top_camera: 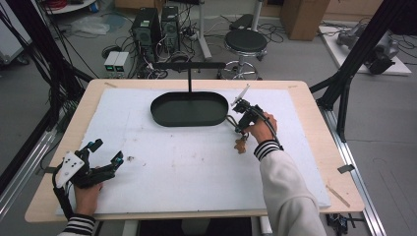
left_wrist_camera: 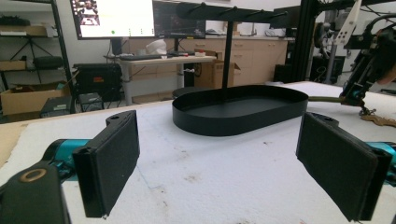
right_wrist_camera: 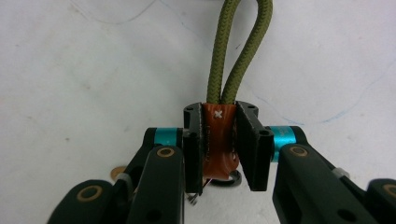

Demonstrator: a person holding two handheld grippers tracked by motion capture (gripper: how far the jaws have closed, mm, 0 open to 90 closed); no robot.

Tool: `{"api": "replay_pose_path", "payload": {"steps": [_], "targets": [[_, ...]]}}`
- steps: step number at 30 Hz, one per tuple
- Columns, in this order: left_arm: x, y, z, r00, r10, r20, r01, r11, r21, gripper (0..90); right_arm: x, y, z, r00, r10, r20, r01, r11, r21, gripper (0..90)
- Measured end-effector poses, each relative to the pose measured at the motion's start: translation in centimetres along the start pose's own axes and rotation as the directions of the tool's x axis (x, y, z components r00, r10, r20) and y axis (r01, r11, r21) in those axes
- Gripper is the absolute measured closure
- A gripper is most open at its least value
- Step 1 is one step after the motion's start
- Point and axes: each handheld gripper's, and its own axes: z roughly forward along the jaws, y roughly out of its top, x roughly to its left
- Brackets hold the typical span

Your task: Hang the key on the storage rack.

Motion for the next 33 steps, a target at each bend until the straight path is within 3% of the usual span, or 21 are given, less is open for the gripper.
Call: {"api": "replay_pose_path", "payload": {"steps": [4,7,8,10,14,18,19,22,23,24,29,33], "targets": [[0.0,0.0,0.0,1.0000,0.001,-0.001,-0.001,1.0000,0.000,13.8,0.0,-0.2,-0.8,0.9999,-0.007,0.011,0.008,0.999,-0.035,73.4],[0.0,0.0,0.0,1.0000,0.001,0.000,-0.001,1.0000,0.000,13.8,0.0,-0.4,-2.0,0.9999,-0.005,-0.013,0.003,0.992,-0.124,73.3],[0.0,0.0,0.0,1.0000,0.001,0.000,-0.001,1.0000,0.000,13.9,0.0,-0.4,-2.0,0.9999,-0.005,-0.013,0.003,0.992,-0.124,73.3],[0.0,0.0,0.0,1.0000,0.001,0.000,-0.001,1.0000,-0.001,13.8,0.1,-0.4,-2.7,0.9986,-0.009,-0.051,-0.001,0.981,-0.195,73.4],[0.0,0.0,0.0,1.0000,0.001,-0.002,-0.001,1.0000,-0.003,13.9,0.3,-0.4,-3.5,0.9986,-0.023,-0.047,0.009,0.962,-0.272,73.4],[0.0,0.0,0.0,1.0000,0.000,-0.001,0.000,1.0000,-0.002,13.8,0.6,-0.4,-4.6,0.9997,-0.026,0.004,0.026,0.927,-0.374,73.4],[0.0,0.0,0.0,1.0000,0.000,-0.001,0.000,1.0000,-0.002,13.8,0.6,-0.4,-4.6,0.9997,-0.026,0.004,0.026,0.927,-0.374,73.4],[0.0,0.0,0.0,1.0000,0.000,-0.001,0.000,1.0000,-0.002,13.8,0.9,-0.5,-5.3,0.9986,-0.037,0.037,0.050,0.897,-0.439,73.3],[0.0,0.0,0.0,1.0000,0.000,-0.001,0.000,1.0000,-0.002,13.9,0.9,-0.5,-5.3,0.9986,-0.037,0.037,0.050,0.897,-0.439,73.3],[0.0,0.0,0.0,1.0000,0.000,-0.001,0.000,1.0000,-0.003,13.9,1.1,-0.5,-5.6,0.9969,-0.046,0.064,0.070,0.882,-0.465,73.3],[0.0,0.0,0.0,1.0000,0.000,-0.001,0.000,1.0000,-0.002,13.8,1.5,-0.4,-6.3,0.9925,-0.049,0.112,0.103,0.832,-0.545,73.3],[0.0,0.0,0.0,1.0000,0.000,-0.001,0.000,1.0000,-0.003,13.9,1.5,-0.5,-6.7,0.9931,-0.036,0.112,0.096,0.795,-0.599,73.3]]}}
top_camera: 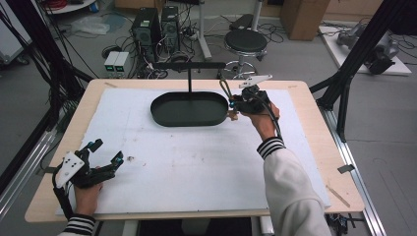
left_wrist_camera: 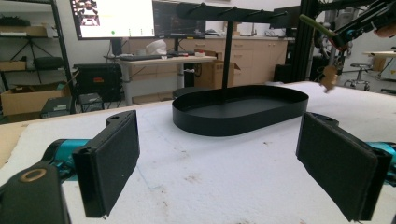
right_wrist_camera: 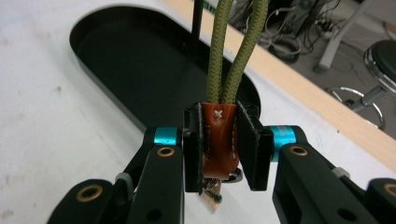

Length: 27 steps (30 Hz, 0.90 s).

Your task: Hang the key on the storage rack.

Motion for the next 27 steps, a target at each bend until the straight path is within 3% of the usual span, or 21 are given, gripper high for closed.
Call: {"api": "replay_pose_path", "payload": {"steps": [6,12,27], "targets": [[0.01,0.00,0.00,1.0000,0.000,0.001,0.000,1.0000,0.001,13.8,0.08,0.30,-0.57,0.9995,0.026,0.015,-0.024,0.993,-0.119,73.3],[0.01,0.01,-0.01,1.0000,0.000,0.002,0.000,1.0000,0.001,13.9,0.21,0.56,-0.92,0.9987,0.046,0.024,-0.039,0.975,-0.220,73.3],[0.03,0.01,-0.01,1.0000,-0.002,0.000,0.002,1.0000,0.002,13.9,-0.03,0.85,-0.32,0.9970,0.070,0.033,-0.060,0.970,-0.236,73.2]]}}
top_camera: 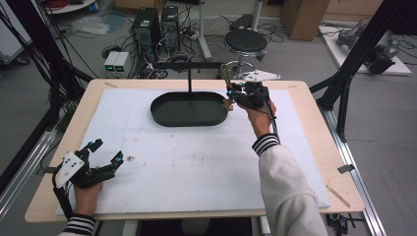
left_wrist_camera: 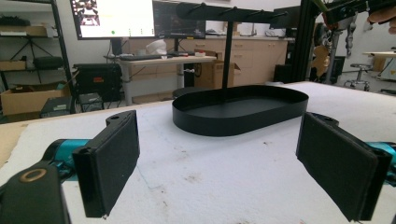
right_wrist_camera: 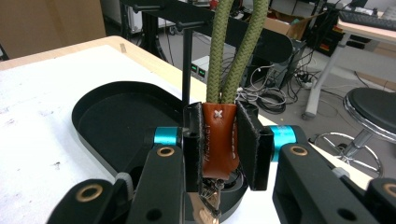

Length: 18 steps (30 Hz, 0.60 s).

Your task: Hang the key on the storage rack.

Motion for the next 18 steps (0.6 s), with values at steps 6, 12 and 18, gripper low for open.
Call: {"api": "replay_pose_path", "payload": {"steps": [6,12,18], "targets": [[0.0,0.0,0.0,1.0000,-0.001,0.000,0.001,1.0000,0.000,13.9,-0.3,-0.1,0.7,1.0000,0.006,0.008,-0.006,1.000,0.009,73.2],[0.0,0.0,0.0,1.0000,0.000,-0.001,0.000,1.0000,0.001,13.8,-0.3,0.3,1.7,0.9998,-0.011,0.013,0.011,1.000,0.017,73.2],[0.0,0.0,0.0,1.0000,-0.001,-0.001,0.001,1.0000,0.000,13.9,-0.1,0.6,2.4,0.9995,-0.023,0.023,0.022,0.999,0.024,73.2]]}}
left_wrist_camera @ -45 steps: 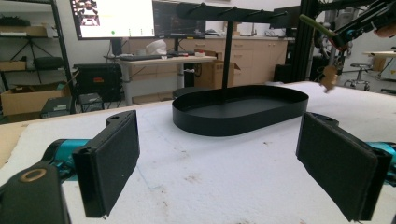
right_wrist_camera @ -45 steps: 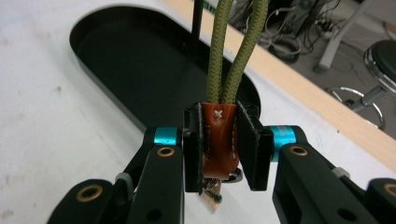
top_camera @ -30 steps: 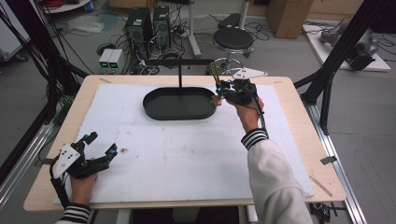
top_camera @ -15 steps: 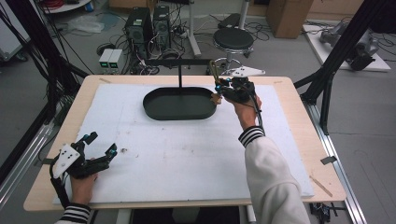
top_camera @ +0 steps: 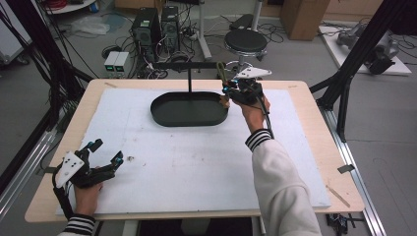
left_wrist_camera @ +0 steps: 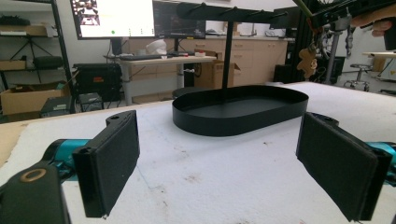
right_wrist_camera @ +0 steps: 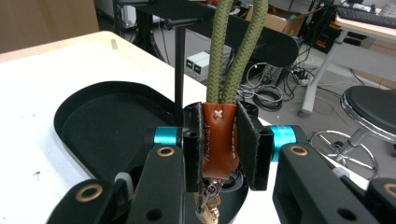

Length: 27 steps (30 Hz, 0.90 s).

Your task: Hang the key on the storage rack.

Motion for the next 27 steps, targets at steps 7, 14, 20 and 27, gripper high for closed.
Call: {"api": "replay_pose_path", "payload": {"steps": [7,14,20,27], "targets": [[0.0,0.0,0.0,1.0000,0.002,-0.001,-0.002,1.0000,0.000,13.9,0.1,0.2,0.8,0.9997,-0.007,0.024,0.006,1.000,0.016,73.2],[0.0,0.0,0.0,1.0000,0.001,0.001,-0.001,1.0000,0.000,13.9,-0.1,0.2,1.4,0.9991,-0.003,0.043,0.002,1.000,0.027,73.2],[0.0,0.0,0.0,1.0000,0.001,0.000,-0.001,1.0000,-0.001,13.8,-0.1,0.6,1.8,0.9988,0.001,0.049,-0.003,1.000,0.031,73.2],[0.0,0.0,0.0,1.0000,0.002,-0.001,-0.002,1.0000,0.000,13.8,-0.1,0.6,2.6,0.9978,0.005,0.066,-0.007,0.999,0.034,73.2]]}}
